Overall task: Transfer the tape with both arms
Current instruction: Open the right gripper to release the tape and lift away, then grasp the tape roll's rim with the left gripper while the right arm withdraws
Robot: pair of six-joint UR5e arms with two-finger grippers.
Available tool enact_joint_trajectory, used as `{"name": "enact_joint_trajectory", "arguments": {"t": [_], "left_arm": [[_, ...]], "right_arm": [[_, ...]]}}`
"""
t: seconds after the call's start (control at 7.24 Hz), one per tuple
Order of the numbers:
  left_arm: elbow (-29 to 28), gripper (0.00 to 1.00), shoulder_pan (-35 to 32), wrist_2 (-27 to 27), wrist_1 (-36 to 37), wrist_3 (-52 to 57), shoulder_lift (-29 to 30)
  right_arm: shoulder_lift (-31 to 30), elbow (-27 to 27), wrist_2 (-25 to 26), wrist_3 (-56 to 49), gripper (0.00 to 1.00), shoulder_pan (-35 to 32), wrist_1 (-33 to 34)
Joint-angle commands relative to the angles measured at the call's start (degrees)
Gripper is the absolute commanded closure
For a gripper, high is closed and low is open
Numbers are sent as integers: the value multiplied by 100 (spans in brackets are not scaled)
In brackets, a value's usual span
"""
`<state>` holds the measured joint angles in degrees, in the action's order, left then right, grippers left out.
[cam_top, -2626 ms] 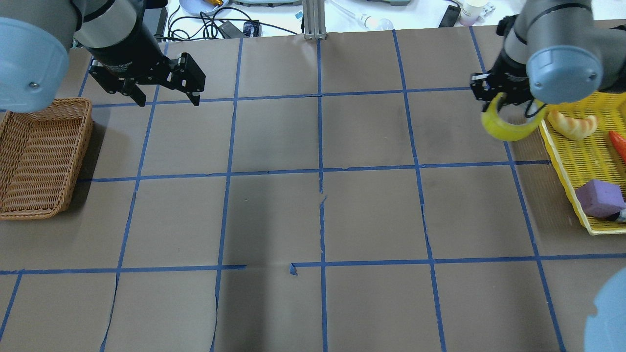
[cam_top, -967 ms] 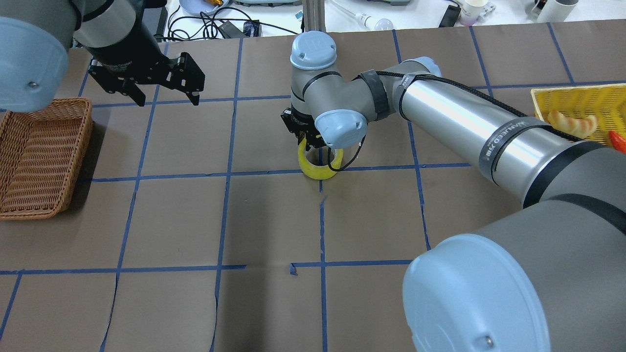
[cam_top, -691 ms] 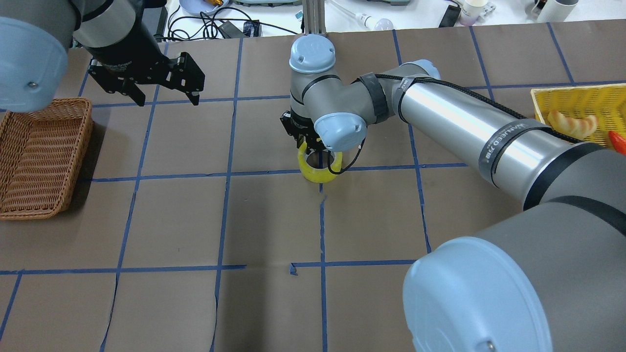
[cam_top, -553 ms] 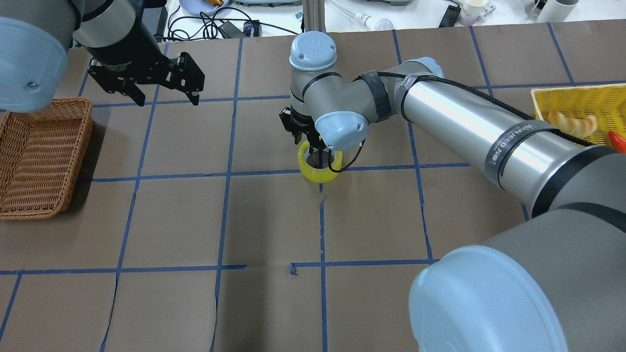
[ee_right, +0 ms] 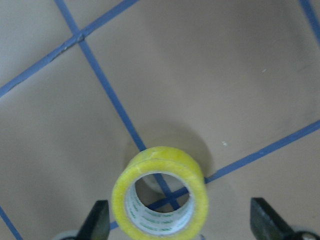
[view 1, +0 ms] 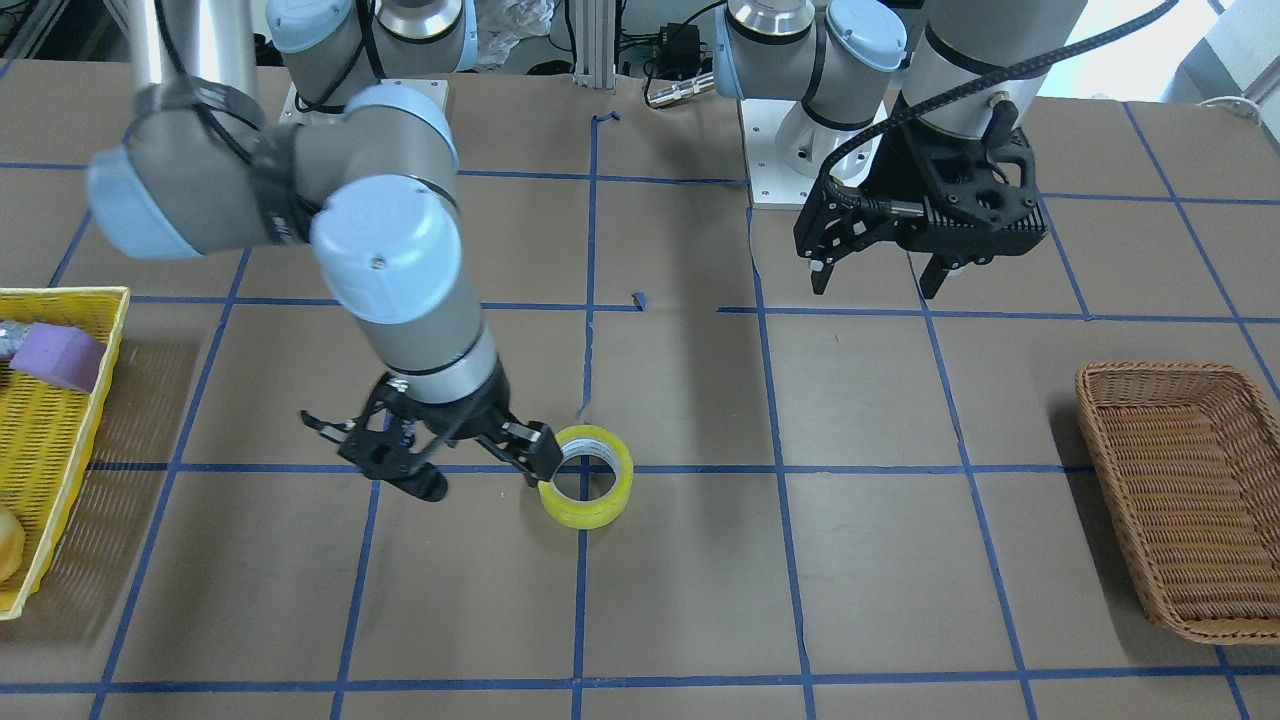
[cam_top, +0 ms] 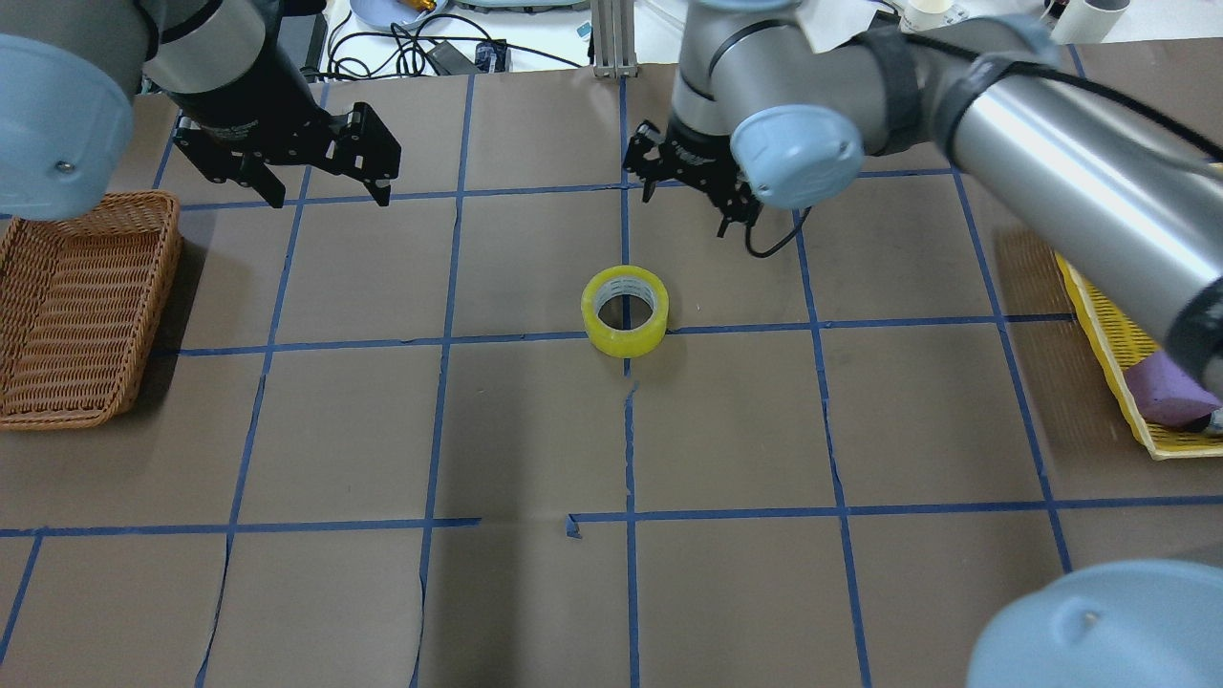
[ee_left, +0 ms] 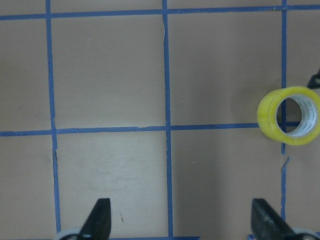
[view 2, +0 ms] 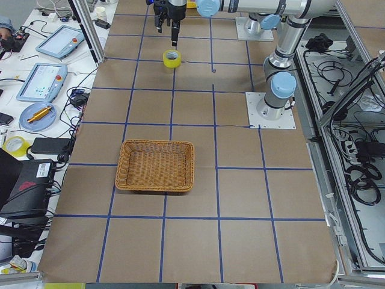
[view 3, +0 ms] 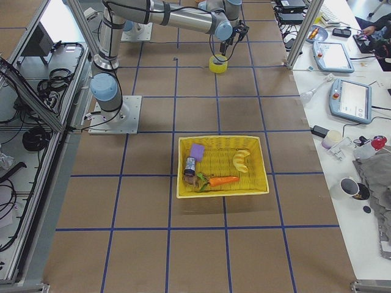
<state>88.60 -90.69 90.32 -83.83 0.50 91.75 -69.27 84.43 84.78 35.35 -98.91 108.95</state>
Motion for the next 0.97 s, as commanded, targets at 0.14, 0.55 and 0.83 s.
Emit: {"name": "enact_joint_trajectory", "arguments": {"t": [0.14, 0.55, 0.83], "left_arm": [[96, 0, -141, -110, 709, -190, 464], [536, 0, -955, -119, 2470, -1004, 1543], [545, 0, -1388, -427, 2925, -1140, 2265]], "right_arm": [[-911, 29, 517, -3093, 0, 1449, -1451], [-1554, 56, 636, -3974, 0, 1612, -2201], [-1581, 47, 617, -3921, 0, 1559, -2333]]}}
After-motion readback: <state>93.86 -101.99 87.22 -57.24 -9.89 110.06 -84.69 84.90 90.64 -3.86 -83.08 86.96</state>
